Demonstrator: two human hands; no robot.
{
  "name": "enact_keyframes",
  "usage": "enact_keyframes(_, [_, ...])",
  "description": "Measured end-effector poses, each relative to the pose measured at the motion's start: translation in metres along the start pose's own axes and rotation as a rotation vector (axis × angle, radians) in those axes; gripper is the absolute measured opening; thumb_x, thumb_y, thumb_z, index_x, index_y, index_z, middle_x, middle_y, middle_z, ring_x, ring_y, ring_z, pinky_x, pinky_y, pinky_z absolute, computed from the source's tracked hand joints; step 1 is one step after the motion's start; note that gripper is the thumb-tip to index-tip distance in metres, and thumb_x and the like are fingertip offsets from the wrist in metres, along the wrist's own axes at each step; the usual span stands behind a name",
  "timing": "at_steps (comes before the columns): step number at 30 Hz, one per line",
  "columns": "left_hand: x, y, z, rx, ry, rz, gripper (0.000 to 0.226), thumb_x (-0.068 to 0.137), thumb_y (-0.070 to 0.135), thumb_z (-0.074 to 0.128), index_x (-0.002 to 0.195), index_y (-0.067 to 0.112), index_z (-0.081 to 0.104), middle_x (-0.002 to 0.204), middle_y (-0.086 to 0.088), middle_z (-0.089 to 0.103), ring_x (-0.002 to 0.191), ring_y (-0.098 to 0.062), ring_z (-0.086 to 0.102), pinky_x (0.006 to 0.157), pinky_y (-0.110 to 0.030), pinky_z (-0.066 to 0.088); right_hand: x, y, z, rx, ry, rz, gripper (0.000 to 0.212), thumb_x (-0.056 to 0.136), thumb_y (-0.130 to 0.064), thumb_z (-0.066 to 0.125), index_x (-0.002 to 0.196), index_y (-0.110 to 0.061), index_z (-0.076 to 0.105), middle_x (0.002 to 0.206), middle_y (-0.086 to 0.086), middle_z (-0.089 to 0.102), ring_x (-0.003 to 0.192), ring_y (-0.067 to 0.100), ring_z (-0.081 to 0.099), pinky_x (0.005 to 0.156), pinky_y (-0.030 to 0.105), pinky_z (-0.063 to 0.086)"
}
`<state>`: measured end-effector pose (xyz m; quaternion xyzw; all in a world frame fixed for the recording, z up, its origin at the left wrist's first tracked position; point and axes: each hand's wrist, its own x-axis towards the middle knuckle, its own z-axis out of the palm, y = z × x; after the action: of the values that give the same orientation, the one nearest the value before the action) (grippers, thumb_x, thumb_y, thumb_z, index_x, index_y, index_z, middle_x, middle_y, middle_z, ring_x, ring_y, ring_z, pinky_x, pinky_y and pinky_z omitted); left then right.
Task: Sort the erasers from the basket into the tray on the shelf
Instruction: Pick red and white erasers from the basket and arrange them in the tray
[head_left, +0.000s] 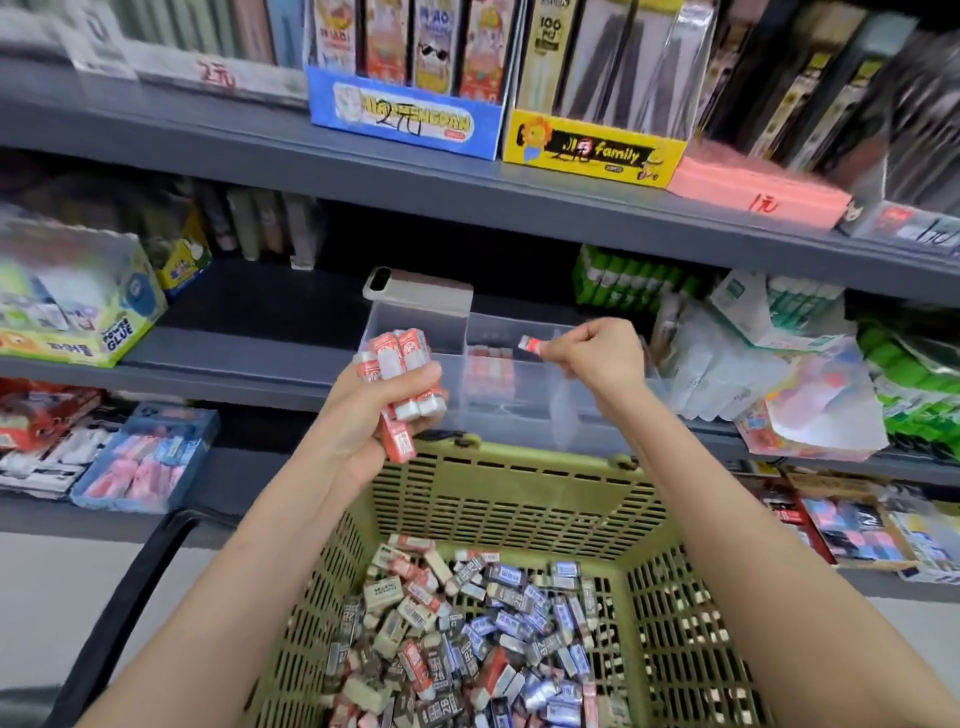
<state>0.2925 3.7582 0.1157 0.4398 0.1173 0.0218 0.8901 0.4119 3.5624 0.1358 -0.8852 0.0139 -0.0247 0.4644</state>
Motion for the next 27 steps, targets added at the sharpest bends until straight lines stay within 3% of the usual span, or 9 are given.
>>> enact_keyframes(2, [0.008, 0.005, -0.001, 0.02, 0.016, 0.023, 0.043, 0.055, 0.01, 0.078, 0.094, 0.011, 0.059, 0.073, -0.002, 0.068, 0.059, -0.014, 0.066, 0.052, -0.026, 0.054, 0.012, 0.0, 0.008, -0.324, 0.06, -0.022, 0.032, 0.065, -0.04, 0.08, 0.056, -0.016, 0.061, 0.056, -0.001, 0.056, 0.065, 0.021, 0.06, 0.053, 0.025, 0.035])
enact_keyframes(5, [0.018, 0.009, -0.001, 0.021, 0.028, 0.043, 0.05, 0.054, 0.008, 0.078, 0.1, 0.01, 0.06, 0.083, -0.008, 0.07, 0.066, -0.019, 0.069, 0.053, -0.029, 0.055, 0.026, -0.002, 0.02, -0.594, 0.103, -0.089, 0.036, 0.069, -0.049, 0.074, 0.073, -0.013, 0.068, 0.077, 0.007, 0.067, 0.08, 0.026, 0.065, 0.056, 0.023, 0.032])
enact_keyframes(10, [0.03, 0.009, -0.001, 0.019, 0.023, 0.051, 0.058, 0.05, 0.011, 0.081, 0.105, 0.012, 0.061, 0.082, -0.005, 0.072, 0.068, -0.017, 0.07, 0.054, -0.029, 0.055, 0.038, -0.003, 0.045, -0.82, 0.095, -0.075, 0.017, 0.074, -0.029, 0.069, 0.081, -0.013, 0.068, 0.084, 0.006, 0.07, 0.082, 0.024, 0.067, 0.057, 0.019, 0.034])
enact_keyframes(13, [0.034, 0.008, 0.0, 0.011, 0.007, 0.048, 0.059, 0.05, 0.011, 0.081, 0.106, 0.013, 0.061, 0.088, -0.008, 0.072, 0.071, -0.018, 0.071, 0.055, -0.029, 0.055, 0.04, -0.002, 0.05, -0.82, 0.031, -0.01, 0.012, 0.074, -0.027, 0.067, 0.078, -0.017, 0.064, 0.079, 0.003, 0.066, 0.083, 0.024, 0.067, 0.059, 0.02, 0.037])
enact_keyframes(17, [0.038, 0.007, 0.005, 0.023, -0.022, 0.044, 0.056, 0.048, 0.013, 0.082, 0.1, 0.013, 0.061, 0.07, 0.001, 0.07, 0.064, -0.015, 0.069, 0.053, -0.028, 0.055, 0.048, -0.008, 0.038, -0.869, -0.203, 0.045, 0.022, 0.078, -0.04, 0.062, 0.082, -0.018, 0.061, 0.08, 0.001, 0.06, 0.077, 0.024, 0.06, 0.059, 0.022, 0.038])
enact_keyframes(20, [0.039, 0.006, 0.009, 0.025, -0.051, 0.025, 0.048, 0.048, 0.013, 0.081, 0.092, 0.013, 0.062, 0.066, 0.001, 0.07, 0.062, -0.015, 0.069, 0.052, -0.028, 0.056, 0.048, -0.006, 0.03, -0.788, -0.38, 0.059, 0.029, 0.086, -0.043, 0.054, 0.078, -0.017, 0.063, 0.084, 0.004, 0.061, 0.084, 0.025, 0.06, 0.067, 0.028, 0.043])
enact_keyframes(24, [0.039, 0.005, 0.01, 0.047, -0.081, 0.0, 0.049, 0.046, 0.016, 0.082, 0.091, 0.016, 0.063, 0.067, 0.002, 0.07, 0.063, -0.016, 0.07, 0.052, -0.028, 0.055, 0.021, -0.007, 0.022, -0.853, -0.046, -0.164, 0.032, 0.092, -0.039, 0.047, 0.083, -0.019, 0.07, 0.095, 0.008, 0.069, 0.099, 0.031, 0.06, 0.092, 0.037, 0.04])
enact_keyframes(25, [0.039, 0.005, 0.01, 0.064, -0.094, -0.003, 0.053, 0.045, 0.017, 0.082, 0.094, 0.016, 0.063, 0.068, 0.002, 0.07, 0.064, -0.016, 0.07, 0.052, -0.028, 0.055, 0.013, -0.011, 0.02, -0.771, 0.026, -0.253, 0.035, 0.093, -0.038, 0.046, 0.075, -0.018, 0.068, 0.088, 0.009, 0.069, 0.095, 0.031, 0.061, 0.089, 0.036, 0.041])
enact_keyframes(27, [0.039, 0.004, 0.012, 0.128, -0.128, 0.014, 0.062, 0.045, 0.014, 0.087, 0.101, 0.014, 0.062, 0.072, 0.002, 0.07, 0.068, -0.015, 0.07, 0.053, -0.027, 0.054, -0.005, -0.024, 0.016, -0.318, -0.09, -0.323, 0.038, 0.093, -0.039, 0.051, 0.069, -0.014, 0.068, 0.075, 0.006, 0.07, 0.079, 0.021, 0.064, 0.075, 0.034, 0.049])
